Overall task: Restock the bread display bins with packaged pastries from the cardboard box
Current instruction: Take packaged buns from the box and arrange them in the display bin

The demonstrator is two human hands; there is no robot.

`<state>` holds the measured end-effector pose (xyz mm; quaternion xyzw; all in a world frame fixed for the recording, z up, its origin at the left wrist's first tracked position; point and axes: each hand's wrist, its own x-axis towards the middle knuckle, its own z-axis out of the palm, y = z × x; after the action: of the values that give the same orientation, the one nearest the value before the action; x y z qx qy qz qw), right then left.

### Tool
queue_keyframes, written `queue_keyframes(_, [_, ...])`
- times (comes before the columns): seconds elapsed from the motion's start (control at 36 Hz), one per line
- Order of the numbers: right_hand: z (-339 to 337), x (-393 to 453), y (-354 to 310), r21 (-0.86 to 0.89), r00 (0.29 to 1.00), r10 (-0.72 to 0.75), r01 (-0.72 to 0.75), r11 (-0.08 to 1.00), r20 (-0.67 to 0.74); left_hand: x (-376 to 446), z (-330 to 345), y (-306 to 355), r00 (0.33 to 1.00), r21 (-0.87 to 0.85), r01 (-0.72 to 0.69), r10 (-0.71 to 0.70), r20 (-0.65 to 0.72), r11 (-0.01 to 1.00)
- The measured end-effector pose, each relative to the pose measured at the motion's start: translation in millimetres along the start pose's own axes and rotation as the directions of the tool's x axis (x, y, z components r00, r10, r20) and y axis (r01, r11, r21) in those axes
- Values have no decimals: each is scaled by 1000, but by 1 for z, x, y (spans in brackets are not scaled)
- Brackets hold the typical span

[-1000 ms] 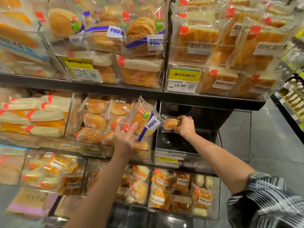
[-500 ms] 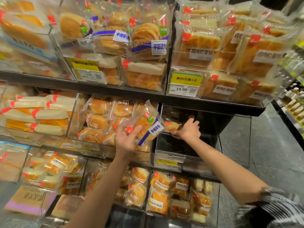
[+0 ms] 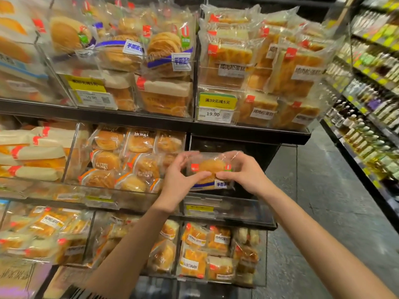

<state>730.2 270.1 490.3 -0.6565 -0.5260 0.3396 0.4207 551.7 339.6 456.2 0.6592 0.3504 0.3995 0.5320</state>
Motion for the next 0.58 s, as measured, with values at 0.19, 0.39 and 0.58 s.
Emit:
queue_keyframes(0.19, [-25, 8, 37, 470, 910, 364, -238, 850, -197, 0, -18, -32, 973, 455, -205, 233, -5, 866])
queue_keyframes(0.39, [3, 39, 64, 363, 804, 570, -486, 795, -172, 13, -18, -37, 990, 377, -1, 53, -128, 926])
queue_keyframes(0.58, [39, 86, 71, 283, 748, 636, -578, 765, -191, 21, -20, -42, 990, 362, 66, -15, -142, 930])
